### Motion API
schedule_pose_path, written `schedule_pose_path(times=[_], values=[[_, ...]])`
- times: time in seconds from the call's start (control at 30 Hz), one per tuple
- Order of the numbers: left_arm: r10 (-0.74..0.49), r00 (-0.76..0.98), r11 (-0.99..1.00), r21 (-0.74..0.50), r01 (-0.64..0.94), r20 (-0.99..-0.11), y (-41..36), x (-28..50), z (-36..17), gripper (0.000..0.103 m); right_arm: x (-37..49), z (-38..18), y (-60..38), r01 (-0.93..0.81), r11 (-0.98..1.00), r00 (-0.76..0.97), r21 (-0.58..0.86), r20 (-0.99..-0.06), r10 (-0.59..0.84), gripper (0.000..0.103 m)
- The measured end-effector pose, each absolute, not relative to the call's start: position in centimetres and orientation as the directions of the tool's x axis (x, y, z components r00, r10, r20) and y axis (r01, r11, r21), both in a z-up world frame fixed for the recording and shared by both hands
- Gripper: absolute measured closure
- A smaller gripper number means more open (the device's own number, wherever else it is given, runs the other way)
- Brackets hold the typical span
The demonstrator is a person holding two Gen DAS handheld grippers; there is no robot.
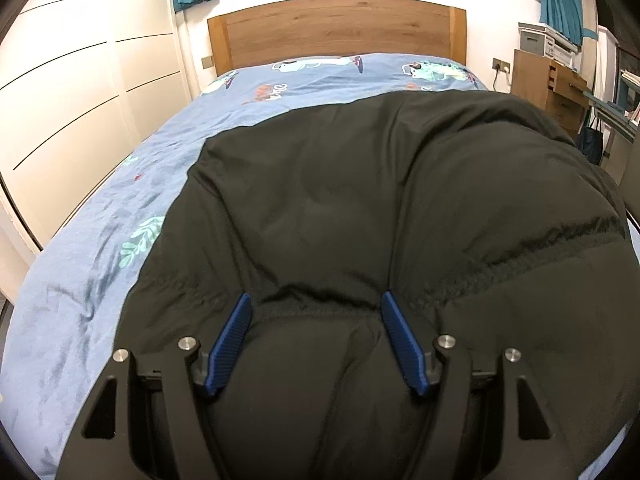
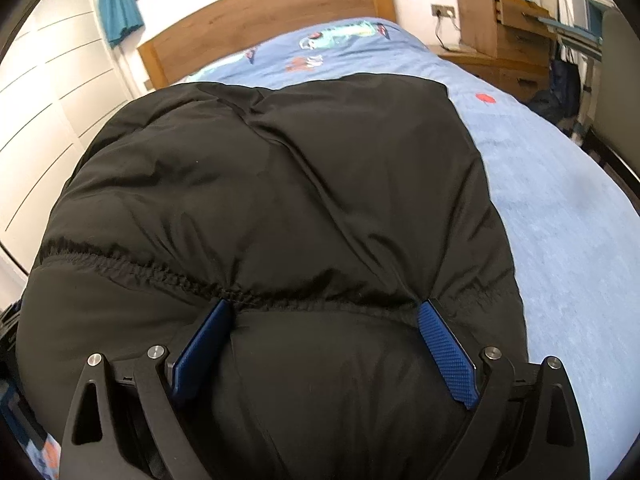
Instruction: Fold large clothes
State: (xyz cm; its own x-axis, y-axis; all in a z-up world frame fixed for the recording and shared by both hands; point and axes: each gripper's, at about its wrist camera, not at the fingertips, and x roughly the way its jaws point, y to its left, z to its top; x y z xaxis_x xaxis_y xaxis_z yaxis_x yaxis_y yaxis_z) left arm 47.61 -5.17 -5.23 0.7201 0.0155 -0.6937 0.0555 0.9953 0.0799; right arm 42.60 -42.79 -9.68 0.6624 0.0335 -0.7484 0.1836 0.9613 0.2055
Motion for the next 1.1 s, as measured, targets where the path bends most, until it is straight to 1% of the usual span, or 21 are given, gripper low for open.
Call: schedule_pose_path(times=[0.3,0.4,0.43,0.53,0.7,0.87,1.0,1.1], values=[[0.019,0.711,0.994,0.087,0.060,-0.703,-4.1,43.1,-2.6,0.037,38.7,-7.6,-43.3,0.204,0.965,0.620,0.167,-0.785,0.005,0.008],[0.021,0.714,0.994,0.091,0.060,-0.700,-3.6,41.1,-1.4,0.037,37.0,-7.0,-43.7,0.224,0.957,0.611,0.182,-0.791,0.007,0.005],[0.021,0.717,0.994,0.094,0.062,-0.697,-3.5,40.4,-1.0,0.037,36.2,-6.7,-43.9,0.232,0.952,0.611,0.197,-0.792,0.015,0.003],[0.020,0.729,0.994,0.093,0.060,-0.684,-3.0,37.9,0.6,0.037,33.6,-5.8,-43.9,0.246,0.941,0.622,0.231,-0.783,0.030,0.002],[0.016,0.747,0.995,0.087,0.057,-0.664,-2.0,34.1,2.6,0.037,29.6,-3.7,-43.5,0.235,0.942,0.637,0.238,-0.770,0.036,0.001],[-0.037,0.765,0.995,0.046,0.087,-0.644,-0.6,30.8,4.0,0.037,26.5,-2.0,-42.7,0.225,0.944,0.652,0.242,-0.757,0.039,0.001],[-0.067,0.724,0.991,0.041,0.131,-0.687,0.3,28.8,3.5,0.037,24.1,-1.0,-42.2,0.214,0.949,0.666,0.232,-0.746,0.033,0.001],[-0.092,0.679,0.990,0.007,0.142,-0.728,1.6,27.4,2.2,0.037,22.4,-0.8,-41.9,0.206,0.950,0.671,0.233,-0.741,0.036,0.000]])
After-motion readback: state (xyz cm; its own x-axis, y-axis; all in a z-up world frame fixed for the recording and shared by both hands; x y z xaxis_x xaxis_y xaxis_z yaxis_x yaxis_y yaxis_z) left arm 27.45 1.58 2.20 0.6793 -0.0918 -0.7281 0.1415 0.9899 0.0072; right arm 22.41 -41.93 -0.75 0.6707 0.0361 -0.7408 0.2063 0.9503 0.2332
